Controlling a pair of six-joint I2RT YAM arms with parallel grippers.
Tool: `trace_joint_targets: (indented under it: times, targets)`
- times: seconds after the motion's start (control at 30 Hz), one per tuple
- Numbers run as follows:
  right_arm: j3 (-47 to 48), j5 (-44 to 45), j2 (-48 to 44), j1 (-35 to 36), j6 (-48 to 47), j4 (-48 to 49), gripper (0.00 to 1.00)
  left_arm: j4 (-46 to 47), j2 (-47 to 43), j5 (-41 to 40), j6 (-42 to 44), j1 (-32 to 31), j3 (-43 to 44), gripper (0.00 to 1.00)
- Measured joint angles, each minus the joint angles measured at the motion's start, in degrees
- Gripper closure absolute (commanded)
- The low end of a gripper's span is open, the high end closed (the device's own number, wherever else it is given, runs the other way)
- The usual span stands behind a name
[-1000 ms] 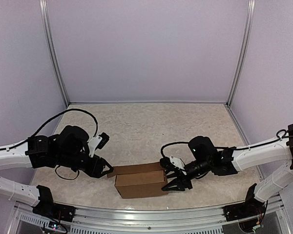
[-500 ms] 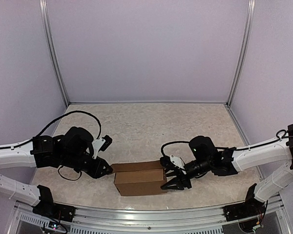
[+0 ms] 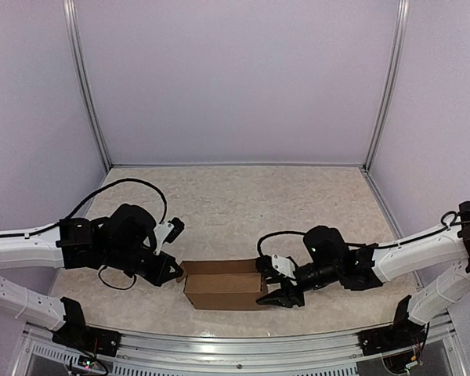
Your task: Fold the paper box
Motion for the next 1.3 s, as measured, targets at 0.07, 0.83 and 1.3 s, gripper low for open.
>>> trace_joint_targets:
  times: [0.07,0.83,1.3]
  targets:
    - [-1.1,2.5,0.0,1.0,0.0,1.9,0.77,0.3,0.6,-0.3,-0.5,0.0,0.0,1.0]
    - [-9.3,22.9,7.5,8.3,5.6,26.4,0.77,7.7,7.5,-9.3,-5.5,-0.4,1.4,1.0]
    - [-9.7,23.0,9.3,8.3,8.3,29.3,0.72,11.5,8.0,-15.8,-6.4,-3.5,-0.9,1.0]
